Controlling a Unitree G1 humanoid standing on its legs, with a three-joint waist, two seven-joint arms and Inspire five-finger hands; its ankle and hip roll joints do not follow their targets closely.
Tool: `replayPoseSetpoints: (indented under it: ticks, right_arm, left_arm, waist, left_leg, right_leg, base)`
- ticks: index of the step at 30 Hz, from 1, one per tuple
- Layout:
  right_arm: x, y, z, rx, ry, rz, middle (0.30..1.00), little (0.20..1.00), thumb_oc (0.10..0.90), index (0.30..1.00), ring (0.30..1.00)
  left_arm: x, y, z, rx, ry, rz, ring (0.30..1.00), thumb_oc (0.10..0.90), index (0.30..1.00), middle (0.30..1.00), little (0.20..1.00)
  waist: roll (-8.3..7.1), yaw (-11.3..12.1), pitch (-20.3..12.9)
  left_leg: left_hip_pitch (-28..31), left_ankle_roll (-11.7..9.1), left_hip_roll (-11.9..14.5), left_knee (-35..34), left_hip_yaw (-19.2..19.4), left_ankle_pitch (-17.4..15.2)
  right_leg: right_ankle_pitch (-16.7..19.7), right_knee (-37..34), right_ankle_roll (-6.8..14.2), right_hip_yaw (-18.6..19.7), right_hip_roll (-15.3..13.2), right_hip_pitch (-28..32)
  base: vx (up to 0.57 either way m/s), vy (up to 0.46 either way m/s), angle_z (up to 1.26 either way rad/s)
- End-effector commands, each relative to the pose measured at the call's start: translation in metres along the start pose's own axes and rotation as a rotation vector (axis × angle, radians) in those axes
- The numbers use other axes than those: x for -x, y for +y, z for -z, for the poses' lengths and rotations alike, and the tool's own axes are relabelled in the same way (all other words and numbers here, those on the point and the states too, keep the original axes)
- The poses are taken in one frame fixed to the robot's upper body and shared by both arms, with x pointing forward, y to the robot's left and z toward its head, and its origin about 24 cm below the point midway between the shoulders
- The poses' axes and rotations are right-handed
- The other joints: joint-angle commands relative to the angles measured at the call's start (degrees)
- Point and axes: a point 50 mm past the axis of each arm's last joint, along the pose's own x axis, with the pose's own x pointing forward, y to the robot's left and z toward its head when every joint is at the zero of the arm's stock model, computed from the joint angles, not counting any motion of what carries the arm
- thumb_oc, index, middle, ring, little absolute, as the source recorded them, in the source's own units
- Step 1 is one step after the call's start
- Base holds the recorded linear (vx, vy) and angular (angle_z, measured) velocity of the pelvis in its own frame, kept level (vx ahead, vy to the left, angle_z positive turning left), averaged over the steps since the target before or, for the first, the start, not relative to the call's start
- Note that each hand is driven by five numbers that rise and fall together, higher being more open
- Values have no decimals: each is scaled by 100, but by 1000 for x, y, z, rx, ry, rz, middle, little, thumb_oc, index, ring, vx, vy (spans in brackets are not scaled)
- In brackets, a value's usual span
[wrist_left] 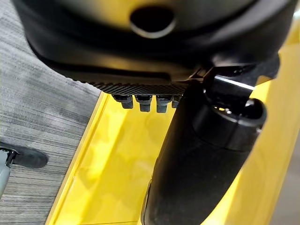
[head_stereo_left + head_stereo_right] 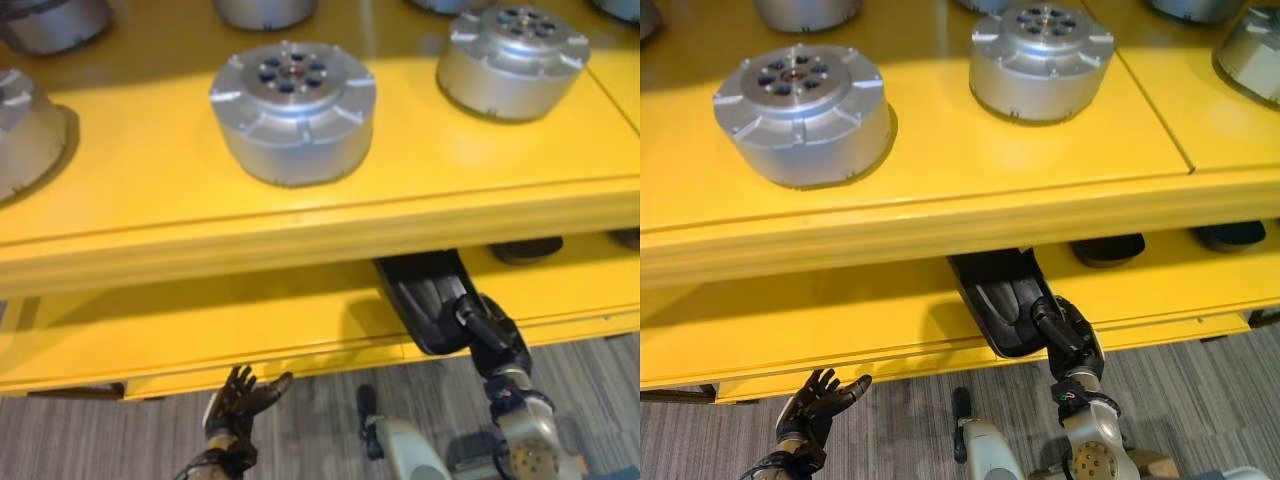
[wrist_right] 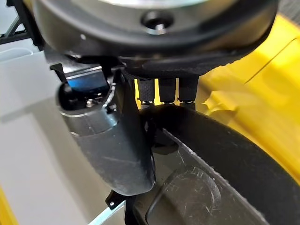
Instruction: Move parts from the plastic box to the shelf.
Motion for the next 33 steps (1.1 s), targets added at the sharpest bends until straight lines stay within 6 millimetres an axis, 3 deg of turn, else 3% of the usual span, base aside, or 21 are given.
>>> replayPoseSetpoints:
  ticks: [1,4,5,6,7,8,10,11,12,13,15,19,26,30,31,33]
  right_arm:
    - [5,20,-33,-41,-181,-128,300,300,400,300,300]
    - [1,24,-40,-41,-213,-140,300,300,400,300,300]
    - [1,24,-42,-50,-228,-135,300,300,400,300,300]
    - [1,23,-43,-59,-234,-127,300,300,400,300,300]
    - [2,21,-44,-75,-247,-110,300,300,400,300,300]
    - [2,21,-44,-78,-244,-103,300,300,400,300,300]
    - [3,19,-44,-67,-240,-93,300,300,400,300,300]
    - [5,18,-43,-57,-236,-86,300,300,400,300,300]
    - [5,18,-43,-57,-235,-86,300,300,400,300,300]
    - [6,20,-37,-65,-212,-98,300,300,400,300,300]
    - [6,22,-35,-82,-209,-100,300,300,400,300,300]
    - [3,29,-29,-100,-191,-119,300,300,400,300,300]
    - [-1,34,-23,-114,-162,-120,300,300,400,300,300]
    - [-8,31,-27,-112,-174,-91,300,300,400,300,300]
    - [-13,35,-32,-100,-188,-98,300,300,400,300,300]
    - [-15,36,-34,-99,-195,-100,300,300,400,300,300]
  left_arm:
    - [-6,-37,-86,13,-405,221,1000,900,1000,1000,1000]
    - [-8,-44,-87,23,-407,247,1000,900,1000,1000,1000]
    - [-8,-45,-87,25,-401,248,1000,900,1000,1000,1000]
    - [-8,-44,-88,26,-400,252,1000,900,1000,1000,1000]
    - [-7,-45,-89,27,-400,257,1000,900,1000,1000,1000]
    - [-5,-45,-88,23,-394,264,1000,900,1000,1000,1000]
    - [-5,-43,-87,9,-395,254,1000,900,1000,1000,1000]
    - [-5,-41,-88,6,-399,236,1000,900,1000,1000,1000]
    - [-5,-40,-87,6,-399,236,1000,900,1000,1000,1000]
    - [-6,-40,-87,16,-400,235,1000,900,1000,1000,1000]
    - [-6,-43,-90,4,-411,253,1000,900,1000,1000,1000]
    - [-7,-38,-96,-54,-429,245,1000,900,1000,1000,1000]
    - [-7,-34,-101,-67,-445,221,1000,900,1000,1000,1000]
    - [-8,-38,-102,-58,-445,236,1000,900,1000,1000,1000]
    - [-10,-44,-107,-59,-457,257,1000,900,1000,1000,1000]
    - [-11,-48,-109,-58,-462,271,1000,900,1000,1000,1000]
  waist:
    - [-163,-169,-480]
    - [-353,15,-256]
    - [-438,47,-203]
    - [-494,74,-180]
    - [-548,100,-188]
    - [-585,135,-207]
    - [-532,168,-243]
    - [-378,174,-320]
    - [-375,184,-318]
    - [-270,143,-439]
    - [-247,123,-459]
    - [-396,210,-455]
    - [-556,289,-484]
    - [-614,357,-427]
    - [-622,385,-250]
    - [-604,368,-152]
  left_leg:
    - [-276,-134,-431,286,139,502]
    - [-1208,-400,-791,2022,96,1097]
    - [-1461,-344,-659,2173,338,1130]
    - [-1611,-227,-446,2017,560,1041]
    - [-1649,-143,30,1334,873,967]
    - [-1581,-149,245,822,936,920]
    - [-1624,-355,739,-146,997,1287]
    - [-1679,-606,1016,-661,1131,1773]
    - [-1652,-610,1021,-692,1146,1787]
    - [-1459,-584,945,-629,1201,1443]
    - [-1385,-570,739,-577,1312,1322]
    - [-1189,-359,389,-555,1628,1016]
    - [-1076,-230,210,-438,1849,767]
    - [-1216,-232,226,149,1777,510]
    - [-1511,-277,326,816,1669,329]
    - [-1670,-306,365,1115,1573,193]
  right_leg:
    - [388,-1096,607,206,-459,820]
    - [304,-1205,431,171,-539,1196]
    - [266,-1262,399,108,-609,1312]
    - [252,-1316,435,111,-666,1394]
    - [222,-1416,544,91,-777,1529]
    - [221,-1490,624,118,-843,1613]
    - [161,-1528,771,166,-945,1634]
    - [85,-1557,890,174,-1023,1720]
    - [84,-1558,888,183,-1018,1725]
    - [85,-1576,1009,192,-1107,1767]
    - [234,-1591,1068,196,-1296,1829]
    - [452,-1660,1274,376,-1627,1822]
    - [572,-1618,1450,382,-1866,1770]
    - [364,-1178,1456,262,-1936,1746]
    - [56,-586,1380,265,-1918,1570]
    - [-110,-295,1323,315,-1890,1438]
  base:
    - [108,-113,34]
    - [28,-105,11]
    - [57,-89,-9]
    - [136,-8,-5]
    - [178,87,19]
    - [162,166,66]
    - [167,256,51]
    - [170,248,-6]
    - [205,370,-20]
    - [115,256,-28]
    - [113,307,-47]
    - [44,215,-33]
    - [20,107,-34]
    - [-25,-2,-2]
    - [-102,-29,14]
    - [-105,-25,22]
